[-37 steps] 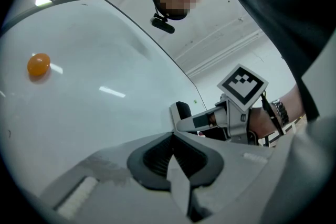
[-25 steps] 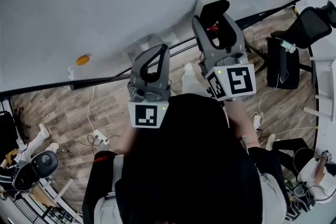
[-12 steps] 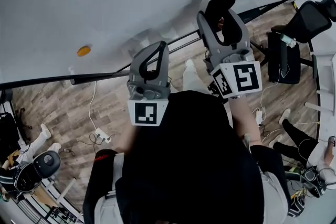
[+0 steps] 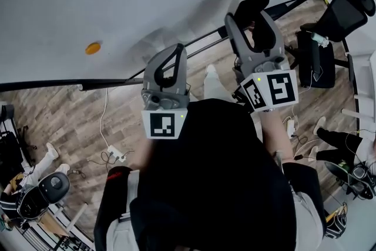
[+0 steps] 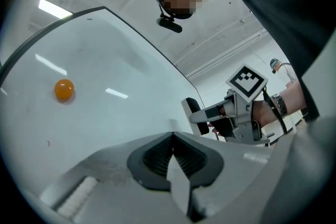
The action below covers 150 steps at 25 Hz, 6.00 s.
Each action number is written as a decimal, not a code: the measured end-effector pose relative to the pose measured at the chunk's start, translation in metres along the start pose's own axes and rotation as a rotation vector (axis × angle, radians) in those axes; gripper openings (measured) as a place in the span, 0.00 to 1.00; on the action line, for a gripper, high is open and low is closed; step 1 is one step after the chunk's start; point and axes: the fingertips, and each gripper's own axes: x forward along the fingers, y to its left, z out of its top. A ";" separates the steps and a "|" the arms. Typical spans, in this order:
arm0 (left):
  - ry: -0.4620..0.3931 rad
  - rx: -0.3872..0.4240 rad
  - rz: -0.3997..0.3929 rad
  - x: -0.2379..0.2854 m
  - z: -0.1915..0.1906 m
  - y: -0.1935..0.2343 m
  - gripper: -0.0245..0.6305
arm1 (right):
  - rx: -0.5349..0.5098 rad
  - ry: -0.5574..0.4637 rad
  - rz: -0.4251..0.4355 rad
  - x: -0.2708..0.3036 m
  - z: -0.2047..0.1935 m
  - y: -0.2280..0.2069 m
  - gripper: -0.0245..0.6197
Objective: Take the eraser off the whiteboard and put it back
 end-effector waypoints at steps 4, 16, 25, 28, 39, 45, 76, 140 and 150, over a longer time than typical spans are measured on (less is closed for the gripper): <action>0.001 0.000 0.001 -0.002 0.001 -0.003 0.04 | 0.001 0.001 -0.010 -0.013 0.001 -0.001 0.39; 0.003 -0.008 0.002 -0.007 0.002 -0.007 0.04 | 0.007 -0.003 -0.009 -0.038 0.004 0.006 0.39; 0.001 -0.019 0.013 -0.011 0.004 -0.010 0.04 | 0.018 -0.003 0.016 -0.053 -0.004 0.023 0.39; 0.004 -0.022 0.013 -0.012 0.004 -0.011 0.04 | 0.036 0.002 0.033 -0.057 -0.010 0.030 0.39; 0.008 -0.021 0.005 -0.015 0.005 -0.012 0.04 | 0.063 -0.018 0.078 -0.070 -0.022 0.052 0.40; 0.006 -0.012 0.000 -0.016 0.004 -0.008 0.04 | 0.062 -0.001 0.099 -0.073 -0.032 0.063 0.40; 0.025 -0.018 0.021 -0.010 -0.009 0.001 0.04 | 0.053 0.036 0.114 -0.063 -0.041 0.061 0.40; 0.037 -0.080 -0.108 0.106 -0.040 -0.058 0.04 | 0.036 -0.007 -0.098 0.040 0.020 -0.188 0.40; 0.046 -0.081 -0.107 0.113 -0.044 -0.064 0.04 | 0.047 -0.001 -0.078 0.045 0.015 -0.194 0.40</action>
